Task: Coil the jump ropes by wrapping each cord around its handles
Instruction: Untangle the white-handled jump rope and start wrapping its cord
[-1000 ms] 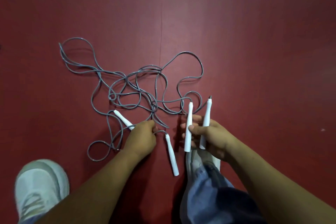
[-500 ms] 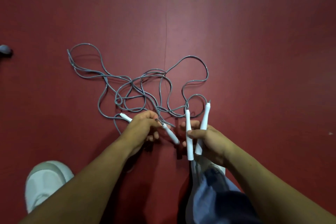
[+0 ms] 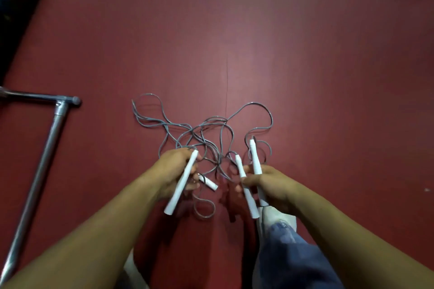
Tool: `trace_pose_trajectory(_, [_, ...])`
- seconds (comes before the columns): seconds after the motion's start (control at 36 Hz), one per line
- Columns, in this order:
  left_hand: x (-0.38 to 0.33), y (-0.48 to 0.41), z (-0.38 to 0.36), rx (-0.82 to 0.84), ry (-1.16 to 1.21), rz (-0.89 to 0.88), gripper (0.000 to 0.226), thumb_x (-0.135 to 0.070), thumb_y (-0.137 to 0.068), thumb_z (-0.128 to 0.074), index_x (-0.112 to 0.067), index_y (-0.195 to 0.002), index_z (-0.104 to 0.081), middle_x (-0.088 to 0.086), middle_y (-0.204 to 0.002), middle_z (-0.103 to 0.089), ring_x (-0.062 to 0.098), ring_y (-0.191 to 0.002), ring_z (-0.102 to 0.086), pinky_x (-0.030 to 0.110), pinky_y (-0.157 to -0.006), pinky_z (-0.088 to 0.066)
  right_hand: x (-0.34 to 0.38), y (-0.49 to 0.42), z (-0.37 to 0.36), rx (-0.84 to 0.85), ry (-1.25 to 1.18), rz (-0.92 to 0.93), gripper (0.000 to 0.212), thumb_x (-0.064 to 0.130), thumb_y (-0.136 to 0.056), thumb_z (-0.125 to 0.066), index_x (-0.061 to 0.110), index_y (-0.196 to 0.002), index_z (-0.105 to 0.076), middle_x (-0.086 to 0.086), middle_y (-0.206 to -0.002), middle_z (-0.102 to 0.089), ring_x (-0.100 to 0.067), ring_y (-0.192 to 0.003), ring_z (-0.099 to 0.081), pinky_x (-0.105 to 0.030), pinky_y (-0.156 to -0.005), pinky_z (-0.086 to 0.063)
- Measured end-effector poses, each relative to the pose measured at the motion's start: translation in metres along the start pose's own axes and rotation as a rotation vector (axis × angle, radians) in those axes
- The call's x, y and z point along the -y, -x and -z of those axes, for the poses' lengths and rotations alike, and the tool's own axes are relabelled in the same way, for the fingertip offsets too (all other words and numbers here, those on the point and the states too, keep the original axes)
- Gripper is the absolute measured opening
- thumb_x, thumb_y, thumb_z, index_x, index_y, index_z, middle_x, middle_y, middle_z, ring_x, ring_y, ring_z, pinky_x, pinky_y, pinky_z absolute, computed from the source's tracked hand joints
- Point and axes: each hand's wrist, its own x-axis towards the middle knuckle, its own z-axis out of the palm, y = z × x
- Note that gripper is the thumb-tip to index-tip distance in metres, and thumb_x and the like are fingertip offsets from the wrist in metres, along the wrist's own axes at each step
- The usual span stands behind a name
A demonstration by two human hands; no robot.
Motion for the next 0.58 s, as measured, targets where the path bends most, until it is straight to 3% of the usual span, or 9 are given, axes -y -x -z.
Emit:
trace_pose_trajectory(0.06, [-0.021,0.027,0.007,-0.035,-0.025,-0.004,0.019,-0.018,-0.097,-0.051,-0.011,-0.083,-0.062,0.007,-0.06,-0.044,0.024,-0.05,-0.053,0.042,-0.062,-0.059,0.023,0.022,-0.009,0.0,0.012,0.04,0.017,-0.005,-0.094,-0.055,0.008,-0.085,-0.06,-0.011,-0.072,-0.066,-0.017,-0.057,-0.06,-0.032,-0.06,-0.051])
trace_pose_trajectory(0.08, [-0.03,0.039,0.008,-0.06,-0.042,-0.022,0.019,-0.019,-0.096,-0.051,-0.011,-0.081,-0.061,0.007,-0.06,-0.045,0.023,-0.048,-0.053,0.039,-0.057,-0.058,0.033,0.031,-0.012,0.002,0.014,0.06,0.015,-0.005,-0.095,-0.055,0.007,-0.087,-0.061,-0.009,-0.068,-0.066,-0.017,-0.056,-0.06,-0.034,-0.061,-0.052])
trace_pose_trajectory(0.19, [-0.065,0.086,0.005,-0.129,0.006,-0.139,0.011,-0.012,-0.091,-0.047,-0.008,-0.086,-0.055,0.007,-0.063,-0.041,0.017,-0.039,-0.039,0.019,-0.037,-0.031,0.077,0.07,-0.026,0.03,0.001,0.138,0.015,-0.001,-0.099,-0.053,0.002,-0.11,-0.062,-0.008,-0.072,-0.069,-0.021,-0.063,-0.066,-0.039,-0.064,-0.056])
trace_pose_trajectory(0.28, [-0.09,0.133,-0.004,-0.126,0.062,-0.249,0.011,-0.015,-0.093,-0.045,-0.007,-0.095,-0.053,0.007,-0.067,-0.041,0.017,-0.041,-0.04,0.018,-0.036,-0.028,0.112,0.107,-0.042,0.054,0.004,0.203,0.016,0.001,-0.1,-0.052,0.008,-0.109,-0.063,-0.007,-0.078,-0.072,-0.022,-0.067,-0.067,-0.038,-0.065,-0.057])
trace_pose_trajectory(0.39, [-0.111,0.197,-0.018,-0.118,0.097,-0.356,0.022,-0.034,-0.098,-0.052,-0.013,-0.093,-0.048,0.008,-0.077,-0.042,0.022,-0.049,-0.048,0.022,-0.041,-0.036,0.15,0.157,-0.064,0.15,0.034,0.28,0.024,0.008,-0.1,-0.055,0.014,-0.122,-0.064,-0.011,-0.104,-0.077,-0.026,-0.091,-0.07,-0.057,-0.093,-0.055])
trace_pose_trajectory(0.44, [-0.115,0.226,-0.022,-0.081,0.073,-0.391,0.019,-0.029,-0.098,-0.058,-0.01,-0.095,-0.055,0.011,-0.078,-0.047,0.021,-0.052,-0.049,0.024,-0.041,-0.039,0.162,0.182,-0.074,0.186,0.049,0.326,0.027,0.01,-0.1,-0.057,0.016,-0.125,-0.064,-0.011,-0.109,-0.076,-0.026,-0.099,-0.07,-0.059,-0.098,-0.053])
trace_pose_trajectory(0.53, [-0.114,0.26,-0.028,-0.027,0.032,-0.454,0.02,-0.007,-0.096,-0.059,0.01,-0.104,-0.066,0.016,-0.073,-0.053,0.018,-0.051,-0.048,0.024,-0.04,-0.04,0.172,0.214,-0.089,0.267,-0.003,0.381,0.027,0.006,-0.101,-0.054,0.011,-0.125,-0.065,-0.012,-0.108,-0.076,-0.027,-0.1,-0.07,-0.053,-0.09,-0.058])
trace_pose_trajectory(0.58, [-0.109,0.275,-0.031,0.0,0.053,-0.489,0.022,-0.007,-0.096,-0.062,0.011,-0.105,-0.07,0.017,-0.072,-0.054,0.017,-0.051,-0.046,0.024,-0.04,-0.039,0.173,0.226,-0.099,0.285,-0.02,0.418,0.024,0.004,-0.1,-0.053,0.006,-0.12,-0.067,-0.015,-0.105,-0.074,-0.03,-0.099,-0.07,-0.054,-0.089,-0.059])
